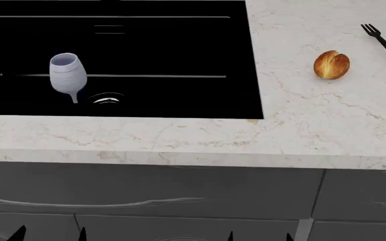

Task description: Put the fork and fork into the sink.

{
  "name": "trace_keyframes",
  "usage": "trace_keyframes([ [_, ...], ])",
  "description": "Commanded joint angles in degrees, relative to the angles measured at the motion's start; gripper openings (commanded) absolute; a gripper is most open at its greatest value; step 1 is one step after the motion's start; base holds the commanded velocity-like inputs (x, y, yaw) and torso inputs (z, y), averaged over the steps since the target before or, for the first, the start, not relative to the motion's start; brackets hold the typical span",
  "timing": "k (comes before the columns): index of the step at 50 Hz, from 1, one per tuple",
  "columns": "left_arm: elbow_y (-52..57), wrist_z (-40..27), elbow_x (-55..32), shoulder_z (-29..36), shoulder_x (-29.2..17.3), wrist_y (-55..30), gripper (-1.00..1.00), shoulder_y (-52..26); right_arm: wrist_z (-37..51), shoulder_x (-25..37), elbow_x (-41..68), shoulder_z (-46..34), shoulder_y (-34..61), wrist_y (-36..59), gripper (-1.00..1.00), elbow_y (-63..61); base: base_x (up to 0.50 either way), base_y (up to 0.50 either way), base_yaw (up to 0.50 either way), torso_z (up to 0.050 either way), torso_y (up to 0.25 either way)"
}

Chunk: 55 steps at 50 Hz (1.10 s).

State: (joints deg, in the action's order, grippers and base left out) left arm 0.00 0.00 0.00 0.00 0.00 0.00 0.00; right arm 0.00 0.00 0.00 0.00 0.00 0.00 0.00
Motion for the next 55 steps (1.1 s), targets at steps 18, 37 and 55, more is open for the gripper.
trace_keyframes([
  [18,0.4,-4.4,-3.2,4.0,-3.0,-0.1,1.0,-0.1,4.1,4.0,3.9,-4.6,-0.6,-0.1,1.0,-1.4,0.0,0.0,0.0,0.0,0.0],
  [37,5.0,-6.7,-5.4,4.7,-4.9,-0.9,1.0,0.6,6.1,5.7,4.3,-6.1,-1.1,1.4,1.0,-5.4,0.0,0.0,0.0,0.0,0.0],
  [55,15.3,-8.9,-2.8,6.5,-7.7,-3.1,1.0,-0.7,8.0,8.4,2.9,-7.4,-1.0,6.5,1.0,-18.7,0.0,0.0,0.0,0.0,0.0],
])
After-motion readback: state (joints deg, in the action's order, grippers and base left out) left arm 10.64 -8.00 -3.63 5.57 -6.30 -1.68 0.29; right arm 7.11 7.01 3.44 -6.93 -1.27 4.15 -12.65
